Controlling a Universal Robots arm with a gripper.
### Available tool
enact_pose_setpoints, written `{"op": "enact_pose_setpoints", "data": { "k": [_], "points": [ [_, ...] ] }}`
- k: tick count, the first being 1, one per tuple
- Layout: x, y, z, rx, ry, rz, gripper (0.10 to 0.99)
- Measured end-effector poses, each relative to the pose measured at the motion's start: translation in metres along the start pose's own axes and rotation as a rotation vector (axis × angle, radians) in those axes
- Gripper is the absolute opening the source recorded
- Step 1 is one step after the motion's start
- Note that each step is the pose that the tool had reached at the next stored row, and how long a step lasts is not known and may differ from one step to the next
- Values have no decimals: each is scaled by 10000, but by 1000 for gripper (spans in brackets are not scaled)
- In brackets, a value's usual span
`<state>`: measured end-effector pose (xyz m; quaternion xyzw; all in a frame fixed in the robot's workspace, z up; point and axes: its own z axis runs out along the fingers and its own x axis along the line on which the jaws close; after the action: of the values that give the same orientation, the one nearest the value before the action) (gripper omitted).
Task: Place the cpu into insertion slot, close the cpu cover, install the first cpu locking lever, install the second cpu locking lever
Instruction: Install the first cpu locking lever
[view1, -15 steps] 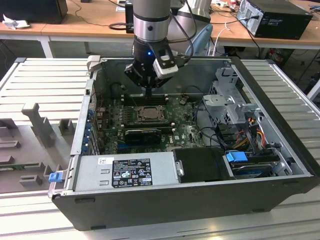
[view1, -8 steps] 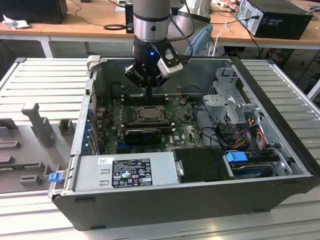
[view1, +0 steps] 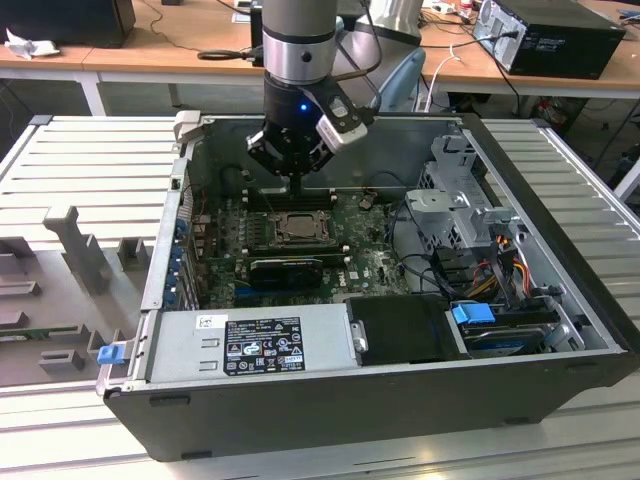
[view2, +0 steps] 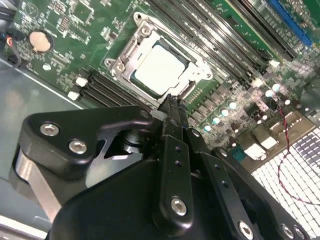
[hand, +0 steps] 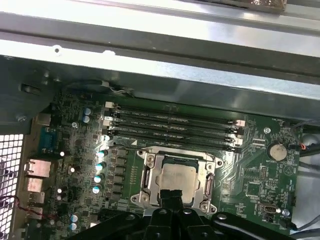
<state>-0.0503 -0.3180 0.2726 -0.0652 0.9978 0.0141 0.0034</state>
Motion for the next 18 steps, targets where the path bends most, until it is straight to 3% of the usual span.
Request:
{"op": "enact_pose_setpoints", "data": {
  "k": [3, 18],
  "points": [
    [70, 9, 2, 1, 2, 1, 106],
    [164, 21, 1, 1, -1, 0, 106]
  ]
}}
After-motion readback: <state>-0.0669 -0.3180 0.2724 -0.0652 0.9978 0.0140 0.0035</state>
